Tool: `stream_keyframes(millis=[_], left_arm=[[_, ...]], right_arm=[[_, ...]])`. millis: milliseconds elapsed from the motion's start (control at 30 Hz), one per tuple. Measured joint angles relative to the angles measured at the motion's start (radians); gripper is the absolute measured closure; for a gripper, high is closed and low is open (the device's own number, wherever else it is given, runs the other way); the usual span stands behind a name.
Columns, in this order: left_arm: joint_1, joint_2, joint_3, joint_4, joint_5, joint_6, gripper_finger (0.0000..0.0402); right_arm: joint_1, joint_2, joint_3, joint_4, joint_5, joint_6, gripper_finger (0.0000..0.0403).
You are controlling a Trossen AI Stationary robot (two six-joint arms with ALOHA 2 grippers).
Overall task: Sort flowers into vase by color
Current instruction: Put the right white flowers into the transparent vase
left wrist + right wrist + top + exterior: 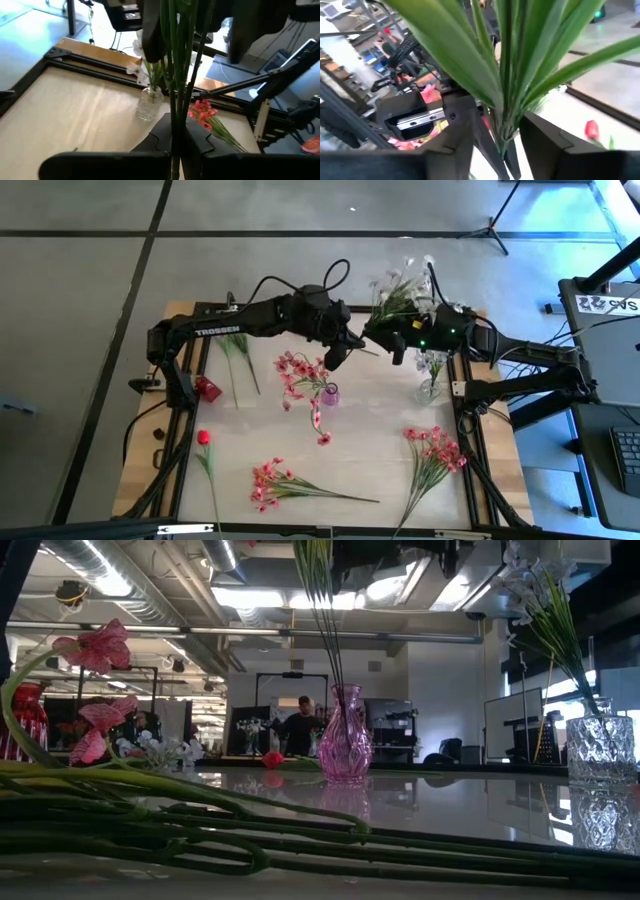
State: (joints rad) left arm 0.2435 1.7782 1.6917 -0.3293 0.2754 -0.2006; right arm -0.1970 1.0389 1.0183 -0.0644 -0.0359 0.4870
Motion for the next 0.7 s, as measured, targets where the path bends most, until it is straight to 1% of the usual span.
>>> stream_keyframes(millis=[100,200,233,267,400,500,600,700], left_arm=[[0.001,0.0,0.0,-0.006,-0.003,-0.003,0.0392],[0.0,0.0,0.0,-0.004,0.0,-0.003,0.0383],[0.0,0.0,0.0,-0.005,0.0,-0.003,0.0377],[0.0,0.0,0.0,-0.004,-0.001,-0.004,0.0371],[0.001,0.0,0.0,-0.004,-0.006,-0.005,0.0345],[0.003,-0.01,0.0,-0.018,-0.008,-0.006,0.033],[0.009,-0.058,0.0,-0.032,-0.01,-0.006,0.0315],[0.015,-0.127,0.002,-0.034,-0.005,0.012,0.0303]], right_arm=[[0.0,-0.003,0.0,0.004,0.021,-0.038,0.03],[0.0,-0.009,0.0,0.004,0.035,-0.055,0.0368],[0.0,-0.009,0.0,0.004,0.036,-0.062,0.0383],[0.0,-0.008,0.0,0.005,0.04,-0.073,0.0389],[0.0,-0.009,0.0,0.014,0.062,-0.069,0.0382],[0.001,-0.031,-0.002,0.013,0.07,-0.068,0.0395],[0.001,-0.083,0.018,0.0,0.103,-0.069,0.039],[0.001,-0.154,0.039,0.006,0.17,-0.095,0.0393]])
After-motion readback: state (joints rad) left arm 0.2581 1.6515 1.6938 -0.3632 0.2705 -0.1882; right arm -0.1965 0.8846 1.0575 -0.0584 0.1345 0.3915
